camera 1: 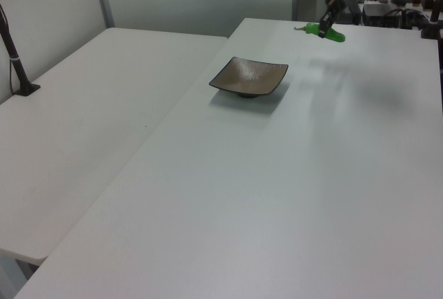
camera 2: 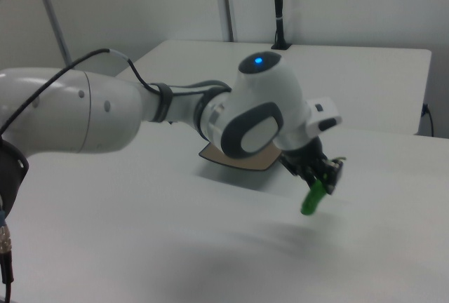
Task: Chili peppers are placed on a ceramic plate
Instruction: 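Lift the chili pepper and carry it over the ceramic plate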
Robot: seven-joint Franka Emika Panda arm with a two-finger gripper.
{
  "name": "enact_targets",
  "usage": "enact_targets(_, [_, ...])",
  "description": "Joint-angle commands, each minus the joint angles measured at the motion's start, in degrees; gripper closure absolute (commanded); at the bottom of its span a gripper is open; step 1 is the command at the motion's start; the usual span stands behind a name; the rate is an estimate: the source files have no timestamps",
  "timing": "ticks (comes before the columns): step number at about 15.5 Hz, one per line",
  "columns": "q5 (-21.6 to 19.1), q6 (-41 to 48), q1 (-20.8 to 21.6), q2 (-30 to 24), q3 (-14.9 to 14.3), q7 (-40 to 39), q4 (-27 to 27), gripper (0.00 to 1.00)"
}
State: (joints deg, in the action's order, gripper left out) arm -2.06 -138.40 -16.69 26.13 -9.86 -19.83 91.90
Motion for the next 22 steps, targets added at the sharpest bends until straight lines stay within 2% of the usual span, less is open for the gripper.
enact_targets(1, [-1.0,2.2,1.0,-0.4,3.8,7.9,-0.6,0.75])
enact_targets(5, [-3.4,2.5,1.4,-0.1,7.5,17.2,-2.7,0.75])
enact_targets(9, [-6.4,2.4,2.1,0.6,10.6,22.4,-5.1,0.75])
enact_targets(14, [-6.5,2.5,5.1,1.6,11.4,25.2,-7.1,0.76])
enact_targets(20, [-6.4,1.6,8.5,5.2,11.5,28.9,-9.8,0.76])
enact_targets(22, [-6.4,1.5,9.0,6.3,11.5,29.1,-10.5,0.73])
